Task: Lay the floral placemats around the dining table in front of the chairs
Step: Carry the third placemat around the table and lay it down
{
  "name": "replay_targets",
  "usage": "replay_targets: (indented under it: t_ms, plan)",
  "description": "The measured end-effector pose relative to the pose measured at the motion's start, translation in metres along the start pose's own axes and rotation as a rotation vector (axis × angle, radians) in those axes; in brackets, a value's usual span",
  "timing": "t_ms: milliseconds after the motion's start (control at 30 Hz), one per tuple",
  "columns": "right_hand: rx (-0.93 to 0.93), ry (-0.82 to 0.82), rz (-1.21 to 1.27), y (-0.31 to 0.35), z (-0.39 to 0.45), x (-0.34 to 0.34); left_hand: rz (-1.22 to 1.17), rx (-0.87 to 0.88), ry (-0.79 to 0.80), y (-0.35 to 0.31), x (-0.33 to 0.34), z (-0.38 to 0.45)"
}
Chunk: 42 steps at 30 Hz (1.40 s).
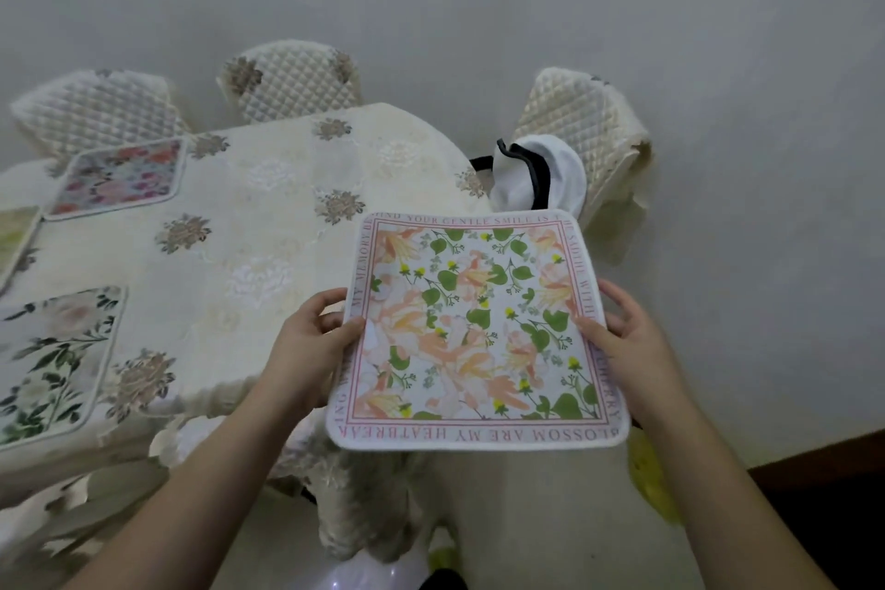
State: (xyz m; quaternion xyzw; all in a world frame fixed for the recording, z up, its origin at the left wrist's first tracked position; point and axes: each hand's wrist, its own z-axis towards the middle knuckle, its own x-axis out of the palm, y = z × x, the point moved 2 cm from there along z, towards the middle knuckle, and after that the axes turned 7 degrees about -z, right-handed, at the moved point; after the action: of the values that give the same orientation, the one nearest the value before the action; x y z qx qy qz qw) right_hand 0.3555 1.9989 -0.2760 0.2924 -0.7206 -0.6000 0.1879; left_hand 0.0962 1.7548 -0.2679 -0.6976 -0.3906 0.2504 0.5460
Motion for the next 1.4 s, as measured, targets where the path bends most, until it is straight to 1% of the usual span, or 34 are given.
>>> replay_targets:
  t_ms: [67, 200, 400, 533, 733, 867, 1033, 1200, 1400]
  plan:
    - [0.006, 0.023, 0.006, 0.002, 0.024, 0.002, -0.042, -0.002, -0.005, 0.000, 0.002, 0.020]
    - [0.016, 0.039, -0.024, 0.003, 0.071, 0.004, -0.015, 0.016, -0.018, 0.001, 0.008, 0.060]
    - [0.037, 0.046, -0.048, 0.008, 0.127, -0.006, -0.011, -0.005, -0.055, 0.001, 0.029, 0.103]
    - [0.048, 0.099, -0.042, 0.005, 0.161, -0.012, -0.004, -0.008, -0.095, -0.001, 0.043, 0.123]
    - [0.049, 0.221, -0.087, 0.003, 0.234, -0.022, -0.017, -0.017, -0.241, 0.008, 0.069, 0.152]
    - [0.058, 0.299, -0.148, 0.003, 0.286, -0.039, -0.050, -0.045, -0.361, 0.021, 0.101, 0.165]
    - [0.080, 0.379, -0.187, 0.008, 0.336, -0.054, -0.064, -0.071, -0.453, 0.024, 0.134, 0.179]
    - [0.070, 0.497, -0.229, 0.021, 0.373, -0.030, -0.078, -0.071, -0.563, 0.024, 0.132, 0.180]
    - [0.086, 0.661, -0.293, 0.026, 0.406, 0.039, -0.128, -0.081, -0.743, 0.037, 0.101, 0.174]
